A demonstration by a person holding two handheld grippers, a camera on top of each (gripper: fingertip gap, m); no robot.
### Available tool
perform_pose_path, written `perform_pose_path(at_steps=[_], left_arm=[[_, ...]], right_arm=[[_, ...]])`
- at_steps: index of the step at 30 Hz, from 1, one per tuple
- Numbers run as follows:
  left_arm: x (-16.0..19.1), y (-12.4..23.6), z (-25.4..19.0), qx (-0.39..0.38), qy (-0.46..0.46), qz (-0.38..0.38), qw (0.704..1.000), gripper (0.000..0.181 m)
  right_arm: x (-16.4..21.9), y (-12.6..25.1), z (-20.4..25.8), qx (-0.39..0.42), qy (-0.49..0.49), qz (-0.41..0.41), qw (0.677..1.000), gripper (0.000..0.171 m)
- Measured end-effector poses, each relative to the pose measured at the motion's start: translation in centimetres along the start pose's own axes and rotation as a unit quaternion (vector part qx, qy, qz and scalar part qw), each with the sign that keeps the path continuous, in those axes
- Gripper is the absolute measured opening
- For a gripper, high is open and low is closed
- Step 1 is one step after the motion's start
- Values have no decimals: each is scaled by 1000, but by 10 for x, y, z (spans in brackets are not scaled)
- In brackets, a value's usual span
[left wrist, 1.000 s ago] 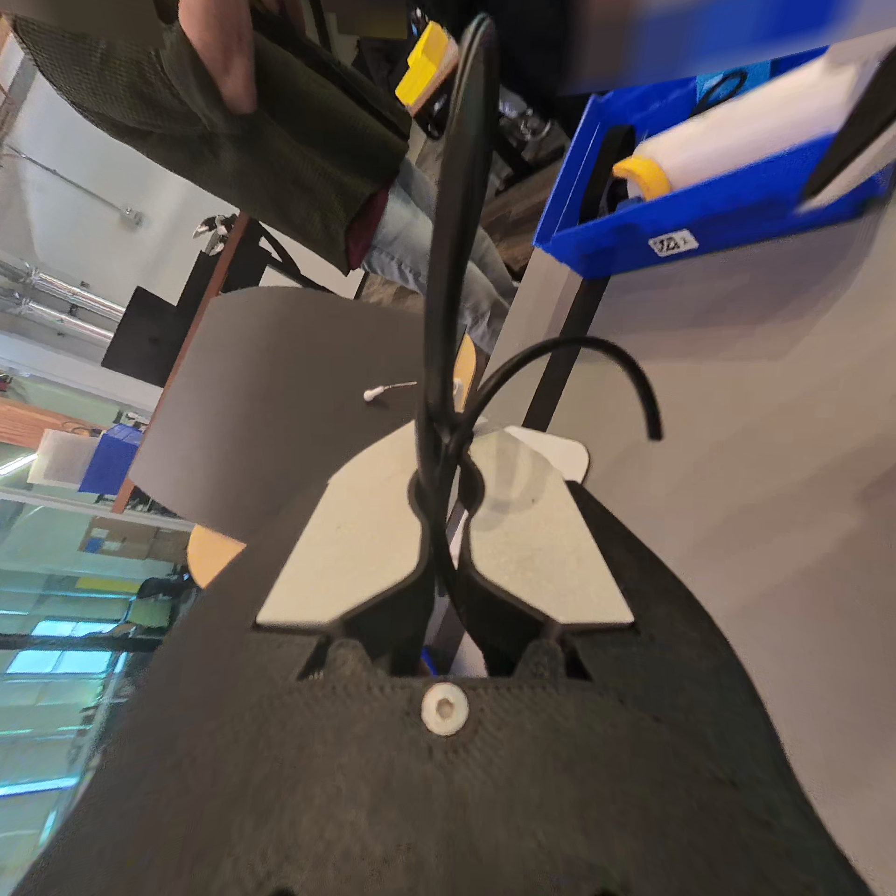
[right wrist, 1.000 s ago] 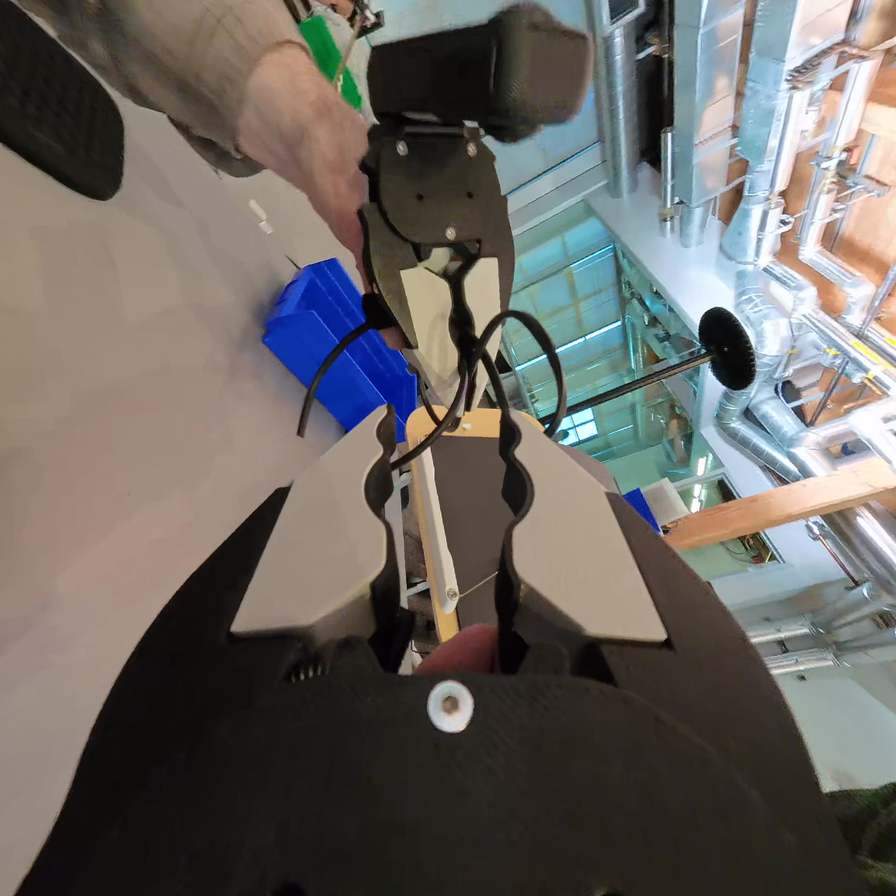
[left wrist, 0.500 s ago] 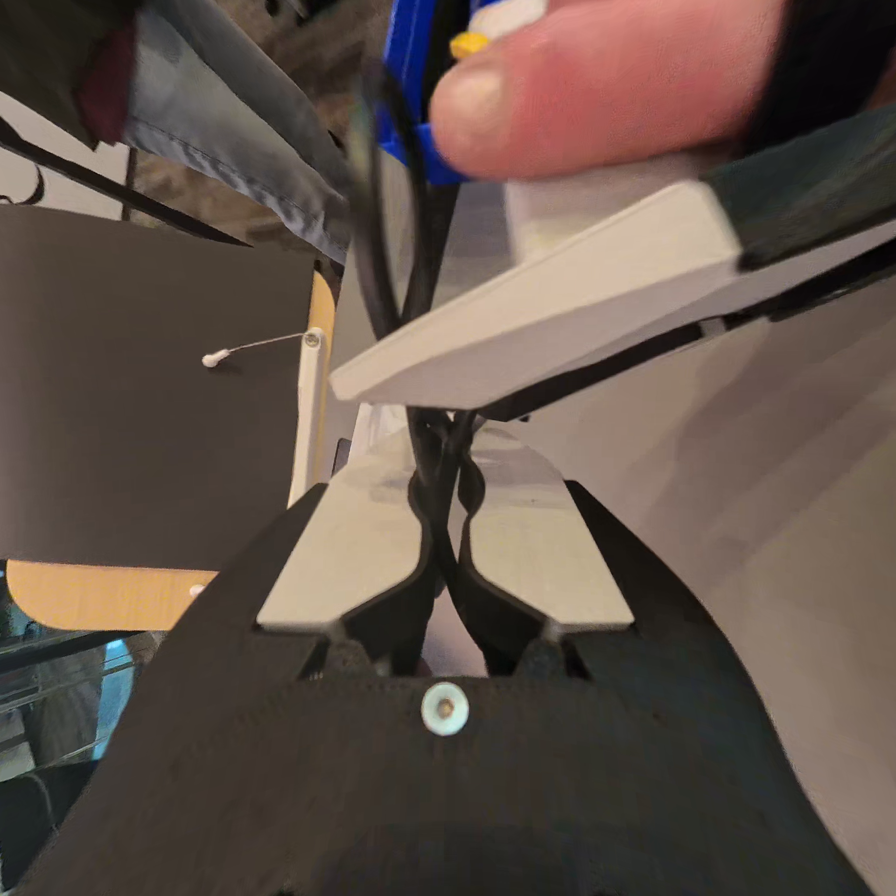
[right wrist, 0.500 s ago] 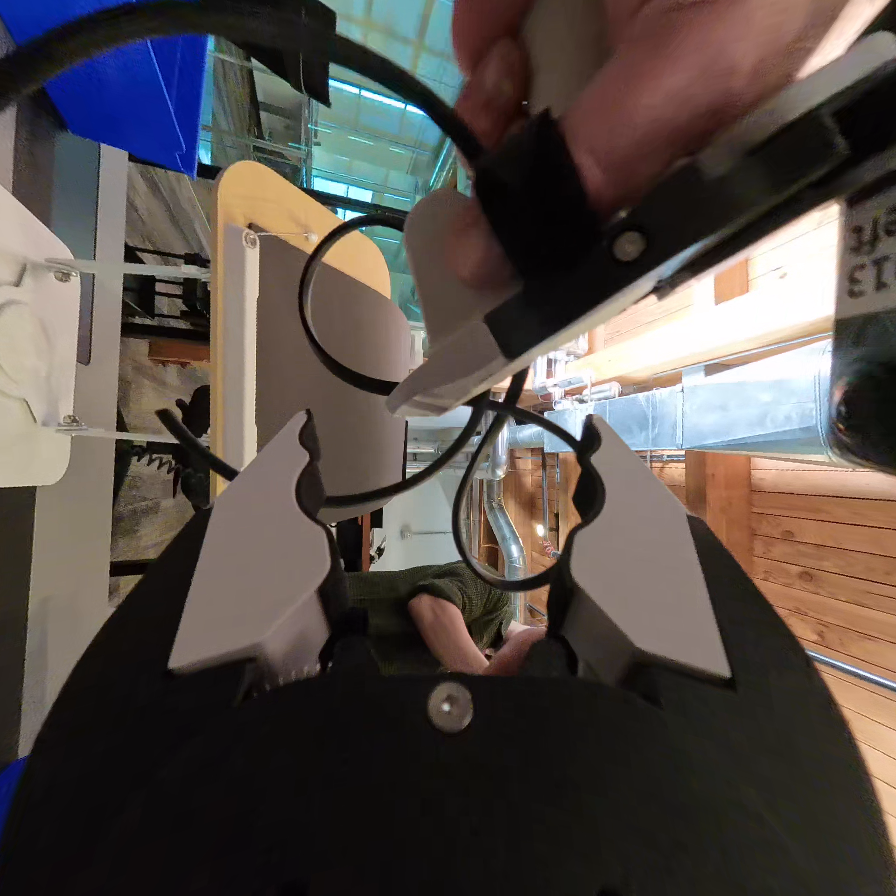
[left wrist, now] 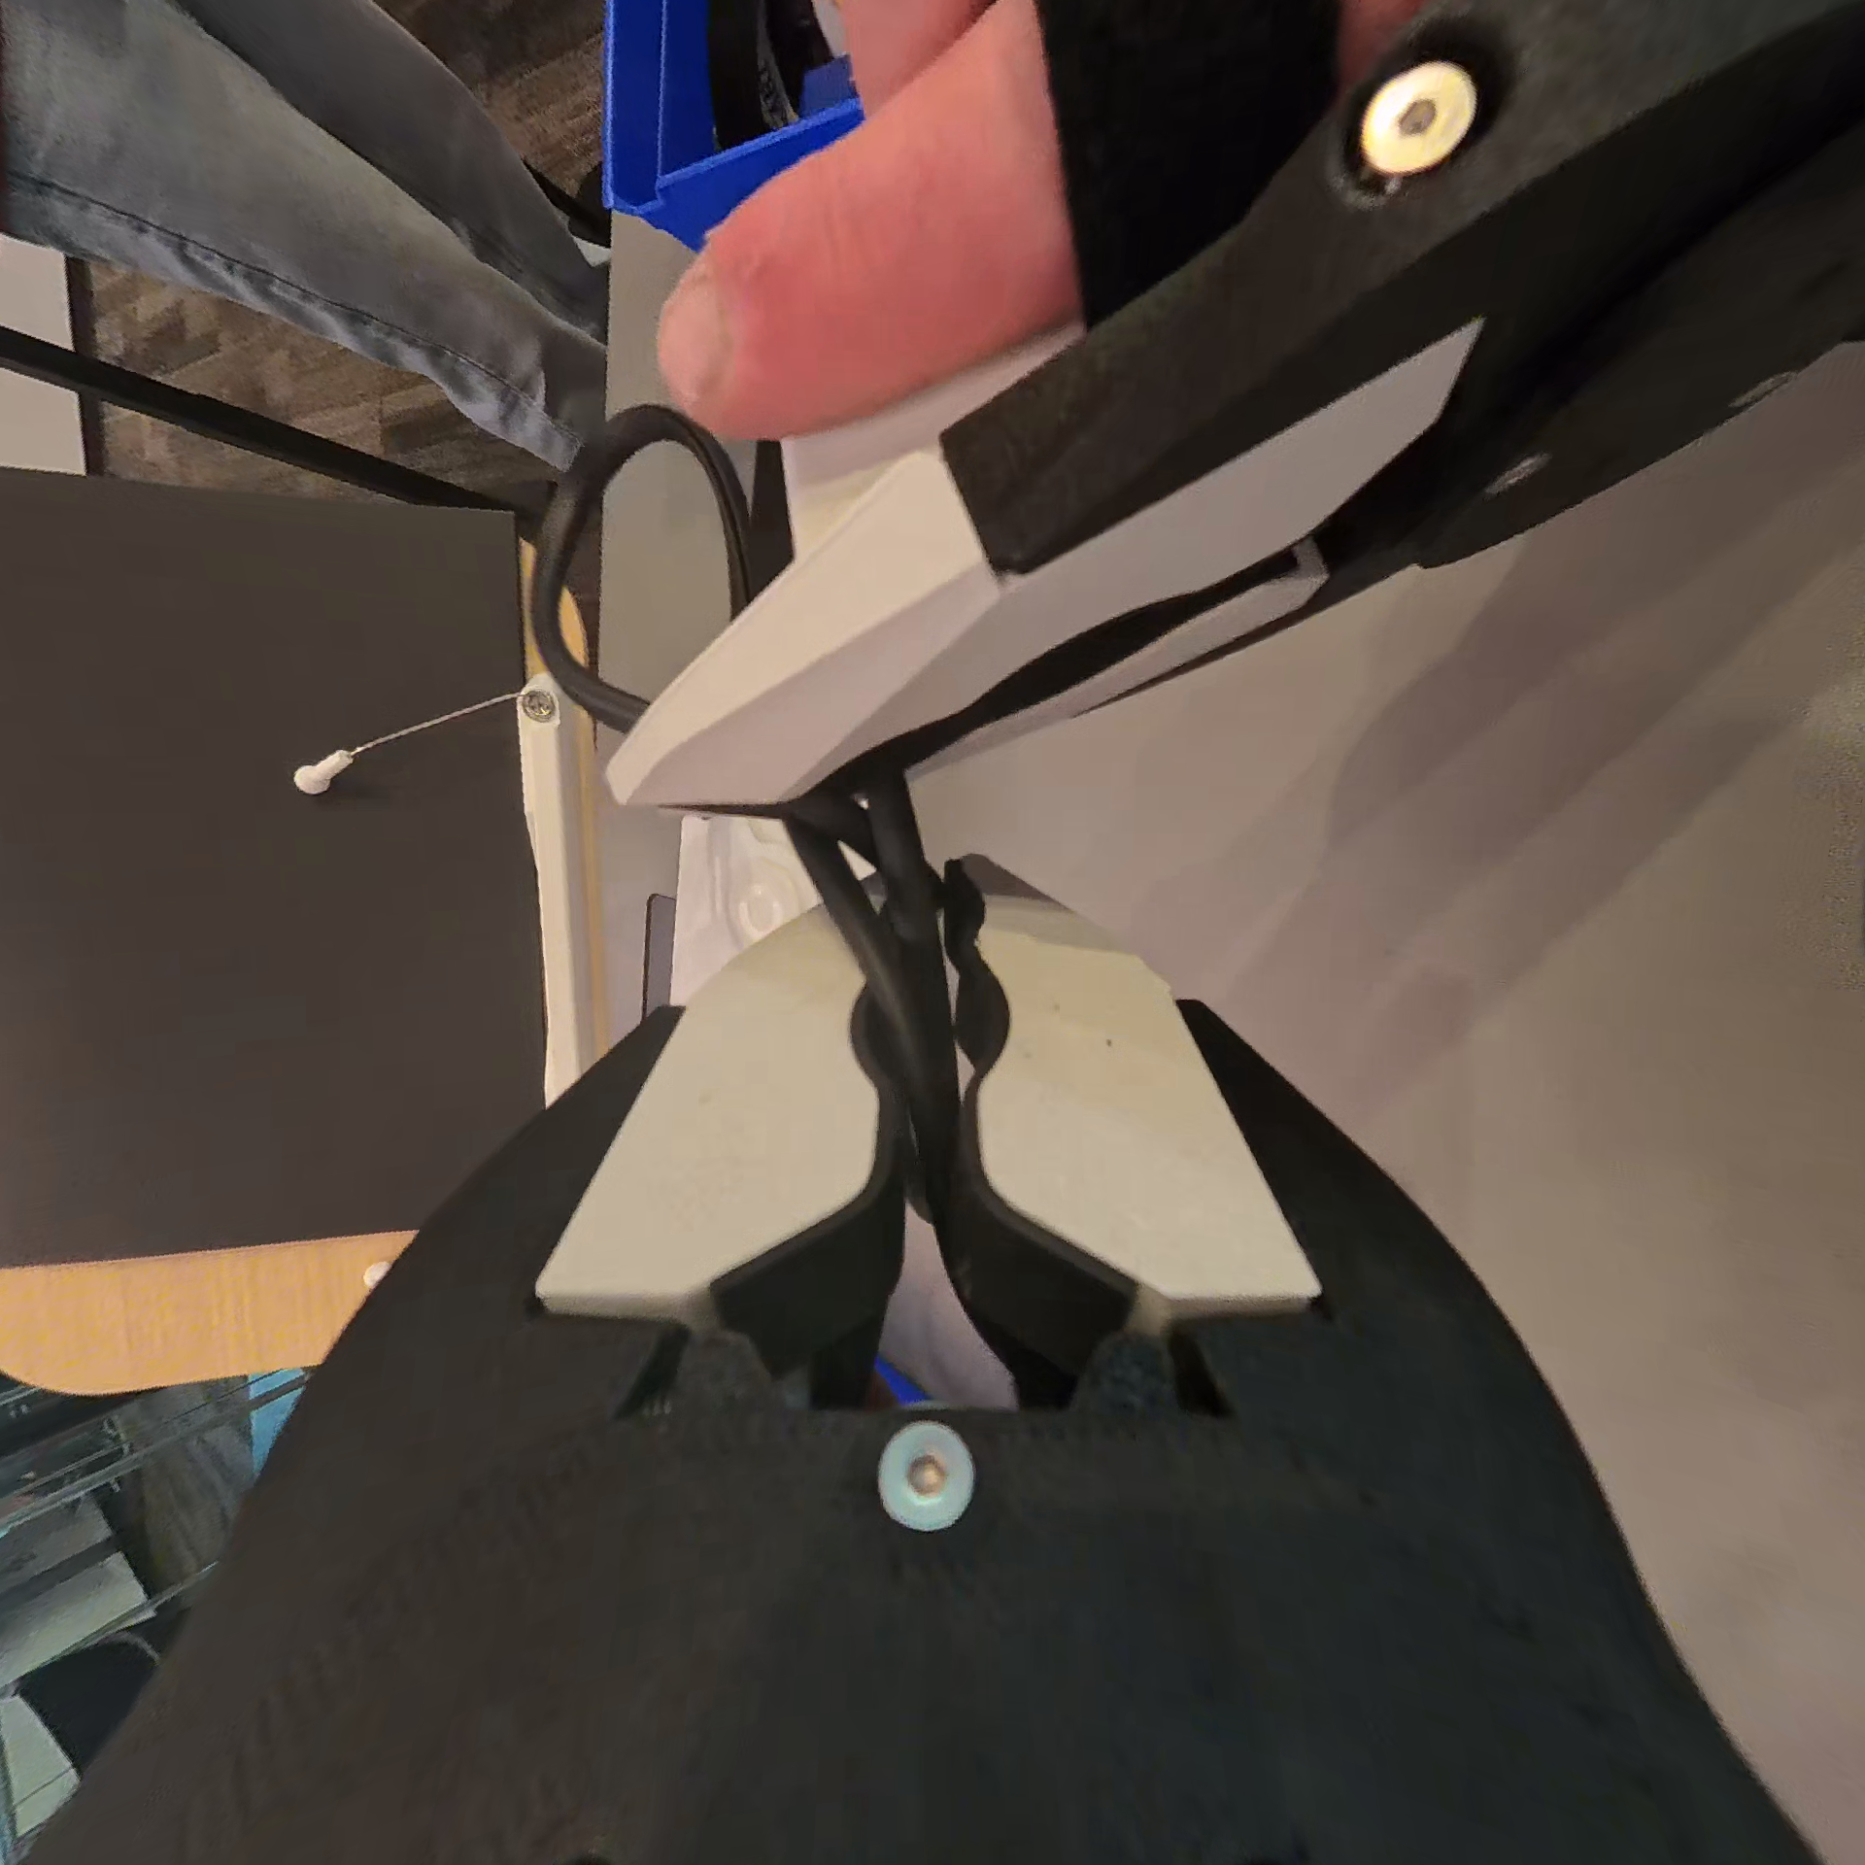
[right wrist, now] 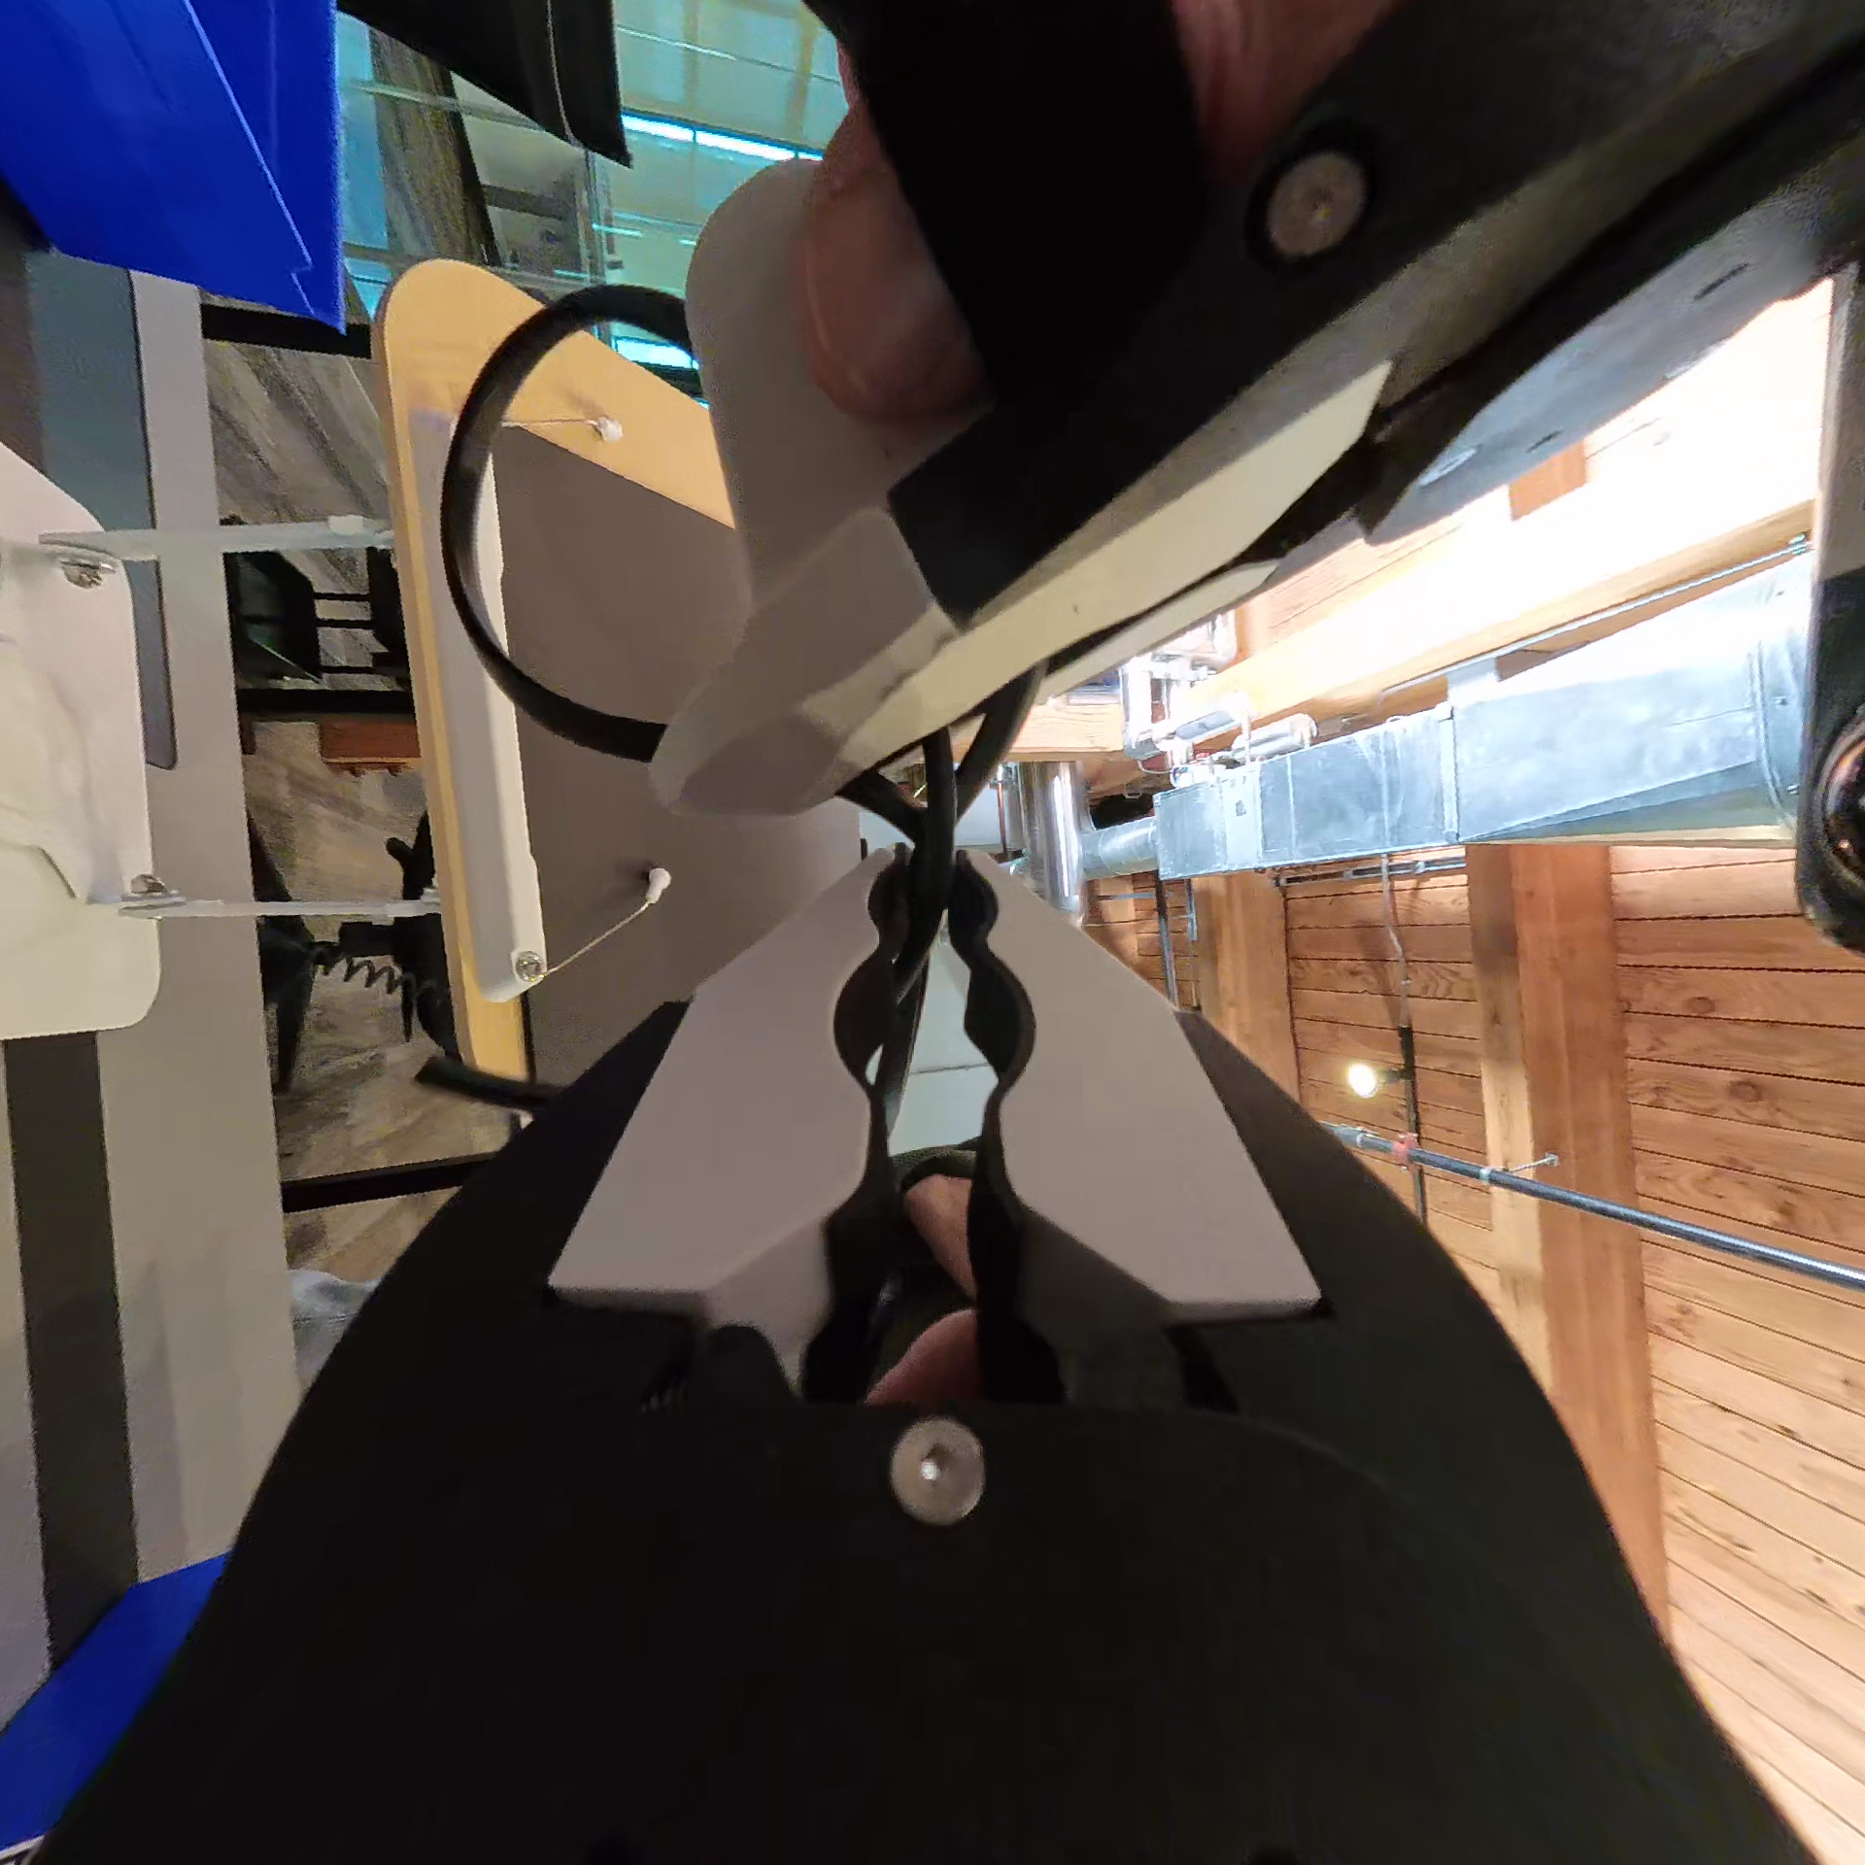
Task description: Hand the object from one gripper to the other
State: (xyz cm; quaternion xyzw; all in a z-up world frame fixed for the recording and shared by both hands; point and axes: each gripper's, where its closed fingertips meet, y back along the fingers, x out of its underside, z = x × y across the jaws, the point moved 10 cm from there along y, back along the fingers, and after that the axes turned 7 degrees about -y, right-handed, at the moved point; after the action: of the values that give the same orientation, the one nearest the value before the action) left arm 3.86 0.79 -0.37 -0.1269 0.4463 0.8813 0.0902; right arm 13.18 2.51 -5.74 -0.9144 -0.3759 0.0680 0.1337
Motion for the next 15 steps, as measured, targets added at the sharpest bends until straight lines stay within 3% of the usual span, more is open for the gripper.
perform_pose_path(at_steps=[4,8,11,15], left_arm=[[1,2,0,-25,-3,-12,1000,8],[-2,17,1,-58,-12,-73,996,33],[-4,40,1,-103,-20,-138,985,44],[4,78,0,-161,-18,-234,959,45]], right_arm=[[4,0,-3,-16,-64,-7,998,3],[19,-5,-8,-56,-190,-18,980,3],[33,-8,-13,-91,-305,-37,947,3],[50,-11,-19,-127,-432,-59,891,3]])
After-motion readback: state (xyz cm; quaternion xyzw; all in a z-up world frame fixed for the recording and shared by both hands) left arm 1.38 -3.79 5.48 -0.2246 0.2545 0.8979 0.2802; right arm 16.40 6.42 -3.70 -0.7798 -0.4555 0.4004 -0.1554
